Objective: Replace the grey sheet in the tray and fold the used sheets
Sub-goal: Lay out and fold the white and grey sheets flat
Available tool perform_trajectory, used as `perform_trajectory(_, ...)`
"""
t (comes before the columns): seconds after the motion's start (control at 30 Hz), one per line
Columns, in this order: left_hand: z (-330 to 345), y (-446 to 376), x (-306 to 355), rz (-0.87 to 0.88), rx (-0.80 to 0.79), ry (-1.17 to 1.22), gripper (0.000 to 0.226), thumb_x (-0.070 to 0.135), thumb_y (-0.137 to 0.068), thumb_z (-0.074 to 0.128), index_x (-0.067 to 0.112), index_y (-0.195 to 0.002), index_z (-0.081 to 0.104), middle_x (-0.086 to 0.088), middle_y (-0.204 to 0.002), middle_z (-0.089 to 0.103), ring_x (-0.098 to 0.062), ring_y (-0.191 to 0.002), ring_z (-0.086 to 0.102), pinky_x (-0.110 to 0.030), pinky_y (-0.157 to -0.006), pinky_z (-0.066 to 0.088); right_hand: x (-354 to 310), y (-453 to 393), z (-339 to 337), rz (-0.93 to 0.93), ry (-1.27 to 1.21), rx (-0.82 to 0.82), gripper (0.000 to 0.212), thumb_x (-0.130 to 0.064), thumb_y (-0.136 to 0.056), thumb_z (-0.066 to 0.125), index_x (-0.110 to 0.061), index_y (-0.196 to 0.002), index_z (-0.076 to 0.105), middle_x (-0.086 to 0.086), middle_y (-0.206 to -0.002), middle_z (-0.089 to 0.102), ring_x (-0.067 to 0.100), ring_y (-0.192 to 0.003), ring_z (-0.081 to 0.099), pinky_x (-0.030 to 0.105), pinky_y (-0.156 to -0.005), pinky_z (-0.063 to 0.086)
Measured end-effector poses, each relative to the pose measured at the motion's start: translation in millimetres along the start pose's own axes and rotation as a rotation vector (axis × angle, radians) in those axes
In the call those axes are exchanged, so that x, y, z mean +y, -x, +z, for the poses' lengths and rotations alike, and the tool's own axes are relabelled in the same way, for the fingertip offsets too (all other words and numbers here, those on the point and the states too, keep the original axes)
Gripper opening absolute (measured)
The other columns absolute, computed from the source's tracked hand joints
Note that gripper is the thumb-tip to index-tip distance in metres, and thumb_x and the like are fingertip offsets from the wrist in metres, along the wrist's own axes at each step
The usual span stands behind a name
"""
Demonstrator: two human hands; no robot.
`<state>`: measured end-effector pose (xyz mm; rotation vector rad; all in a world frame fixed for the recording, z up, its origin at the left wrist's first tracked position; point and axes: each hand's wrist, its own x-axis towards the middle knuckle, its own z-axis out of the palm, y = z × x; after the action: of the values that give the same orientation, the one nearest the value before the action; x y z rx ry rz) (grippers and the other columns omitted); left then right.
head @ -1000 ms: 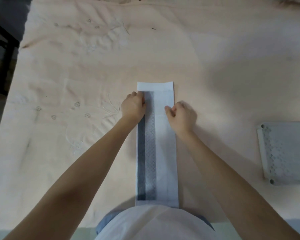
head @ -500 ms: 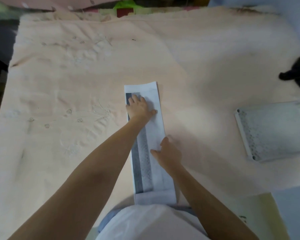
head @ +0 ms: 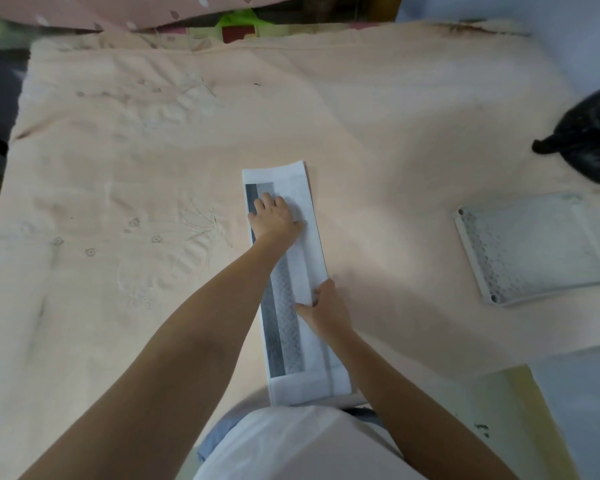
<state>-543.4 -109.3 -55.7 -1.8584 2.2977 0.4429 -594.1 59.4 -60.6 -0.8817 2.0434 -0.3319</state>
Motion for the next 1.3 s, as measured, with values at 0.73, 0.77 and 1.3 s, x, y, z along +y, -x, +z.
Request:
perform_trajectory(0.73, -29, 16, 20, 0.008, 0.077, 0.134, 0.012, 0.019, -0.092, 0.044, 0.008, -0.093, 0.048, 0.001, -0.061, 0.04, -0.014, -0.049, 0.038, -0.025, -0.045, 0.023, 0, 27, -19, -0.246, 0.095, 0.244, 0.022, -0.021, -0.088, 0.049, -0.015, -0.07, 0.037, -0.003, -0.056, 0.037, 0.012, -0.05, 0.036, 0.027, -0.048, 0.027)
perform_trajectory(0.77, -34, 17, 24, 0.023, 0.088, 0.149, 0.012, 0.021, -0.092, 0.044, 0.009, -0.092, 0.046, 0.001, -0.062, 0.041, -0.015, -0.05, 0.039, -0.025, -0.045, 0.023, 2, 28, -26, -0.231, 0.082, 0.258, 0.022, -0.021, -0.088, 0.05, -0.015, -0.07, 0.038, -0.003, -0.056, 0.039, 0.013, -0.051, 0.037, 0.027, -0.049, 0.028)
perform_trajectory(1.3, -42, 15, 152, 0.164, 0.042, 0.248, 0.022, 0.026, -0.094, 0.044, 0.007, -0.103, 0.05, -0.003, -0.08, 0.05, -0.023, -0.069, 0.048, -0.027, -0.048, 0.028, 70, 14, -128, -0.105, 0.092, 0.506, 0.019, -0.022, -0.089, 0.051, -0.011, -0.075, 0.045, -0.001, -0.06, 0.043, 0.019, -0.06, 0.046, 0.028, -0.059, 0.036)
